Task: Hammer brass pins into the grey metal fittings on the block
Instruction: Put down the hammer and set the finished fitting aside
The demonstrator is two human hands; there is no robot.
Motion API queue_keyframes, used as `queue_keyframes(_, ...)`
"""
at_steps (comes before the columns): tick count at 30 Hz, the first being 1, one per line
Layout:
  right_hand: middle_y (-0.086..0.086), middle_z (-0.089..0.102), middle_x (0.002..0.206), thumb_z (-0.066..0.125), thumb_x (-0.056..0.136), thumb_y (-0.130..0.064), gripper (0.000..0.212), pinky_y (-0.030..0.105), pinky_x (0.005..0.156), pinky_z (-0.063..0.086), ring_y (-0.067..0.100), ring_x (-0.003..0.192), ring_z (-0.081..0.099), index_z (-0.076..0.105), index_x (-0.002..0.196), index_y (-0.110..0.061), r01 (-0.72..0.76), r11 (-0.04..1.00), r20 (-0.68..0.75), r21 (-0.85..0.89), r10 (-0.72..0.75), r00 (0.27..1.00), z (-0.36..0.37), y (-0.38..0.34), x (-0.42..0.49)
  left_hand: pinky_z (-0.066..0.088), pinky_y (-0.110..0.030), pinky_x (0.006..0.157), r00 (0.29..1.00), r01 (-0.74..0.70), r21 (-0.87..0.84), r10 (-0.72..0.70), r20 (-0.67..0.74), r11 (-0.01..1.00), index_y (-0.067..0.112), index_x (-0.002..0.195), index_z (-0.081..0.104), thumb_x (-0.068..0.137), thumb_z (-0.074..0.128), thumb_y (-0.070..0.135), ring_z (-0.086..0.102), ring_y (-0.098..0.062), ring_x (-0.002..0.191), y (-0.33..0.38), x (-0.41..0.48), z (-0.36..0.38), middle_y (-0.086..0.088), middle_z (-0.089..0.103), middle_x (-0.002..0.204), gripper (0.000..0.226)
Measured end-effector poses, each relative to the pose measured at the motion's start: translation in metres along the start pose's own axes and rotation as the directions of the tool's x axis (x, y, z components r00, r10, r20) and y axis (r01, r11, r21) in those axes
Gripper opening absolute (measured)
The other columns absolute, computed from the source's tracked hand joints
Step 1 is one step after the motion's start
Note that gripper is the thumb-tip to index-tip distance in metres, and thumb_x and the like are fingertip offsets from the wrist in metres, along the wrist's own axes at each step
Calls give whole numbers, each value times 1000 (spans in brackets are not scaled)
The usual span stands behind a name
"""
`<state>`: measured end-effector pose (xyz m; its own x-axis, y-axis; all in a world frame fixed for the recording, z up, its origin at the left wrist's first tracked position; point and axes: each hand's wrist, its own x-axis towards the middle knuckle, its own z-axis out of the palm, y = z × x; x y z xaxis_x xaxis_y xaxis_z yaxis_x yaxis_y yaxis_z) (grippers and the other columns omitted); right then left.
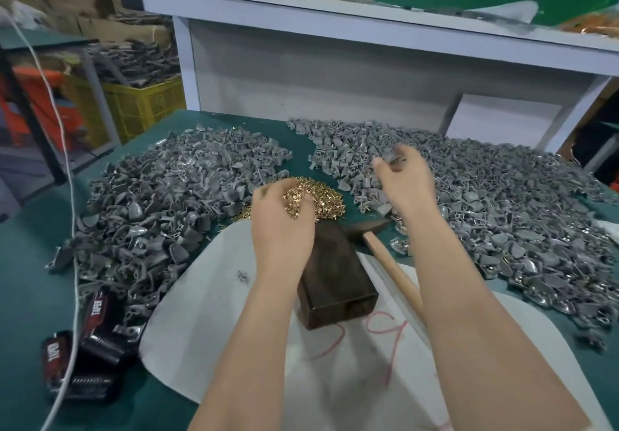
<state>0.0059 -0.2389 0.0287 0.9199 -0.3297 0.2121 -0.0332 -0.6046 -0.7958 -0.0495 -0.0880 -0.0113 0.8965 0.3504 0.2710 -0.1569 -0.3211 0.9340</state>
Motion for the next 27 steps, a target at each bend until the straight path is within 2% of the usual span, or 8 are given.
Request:
queue_keyframes(1,3,55,126,57,92,-32,67,23,77,55,12,77,60,22,148,-22,-49,997,-1,-64,49,999,2,-1,6,41,-19,90,997,33,-86,-39,-60,996,26,114,59,93,57,22,54,-8,106,1,1,-2,6,50,120,22)
queue_keyframes(3,4,58,113,58,91,-31,78,31,72,57,14,69,59,7,151,-27,37,971,119,-236,-8,993,20,-8,6,44,-19,84,978,89,-269,-135,-158,959,30,106,56,93,55,18,55,-7,103,0,5,-5,2,53,121,18)
queue_keyframes(6,2,64,113,60,90,-26,51,28,82,46,14,87,60,43,139,-26,404,877,417,-260,-276,866,74,-32,-7,39,-7,71,913,138,-527,-314,-261,839,26,105,58,92,52,10,55,6,88,-4,11,-10,3,56,115,22)
queue_keyframes(8,0,67,112,58,90,-21,28,28,85,45,15,90,59,64,117,-25,525,824,569,-213,-333,752,111,-50,-20,41,-6,67,862,135,-650,-412,-295,748,23,103,58,91,50,5,55,4,83,-7,14,-14,5,58,107,23)
queue_keyframes(12,10,65,100,46,92,-14,19,28,69,41,23,83,56,64,85,-15,584,780,708,-226,-280,648,153,-71,-35,45,-11,66,791,122,-716,-503,-348,687,25,99,55,93,47,6,57,-1,77,-12,18,-20,8,58,90,21)
queue_keyframes(17,11,61,94,49,87,-5,11,33,72,46,28,87,59,59,87,-7,562,792,615,-238,-325,719,158,-70,-31,39,-4,52,774,103,-733,-517,-366,672,20,107,54,92,48,5,52,12,58,-16,21,-18,7,54,89,22)
queue_keyframes(22,-9,58,81,60,88,-15,10,19,63,38,0,69,52,59,82,-22,357,930,471,-82,-280,837,125,-61,-14,38,2,59,832,132,-694,-460,-312,708,23,107,54,91,51,4,50,9,84,-14,20,-10,-2,47,130,24)
queue_keyframes(27,6,67,76,59,90,-7,17,40,83,55,22,79,68,59,76,-17,151,978,490,147,-205,847,91,-45,-9,34,6,59,906,152,-560,-341,-251,814,25,117,55,91,49,6,47,29,72,-16,17,-7,-1,46,130,33)
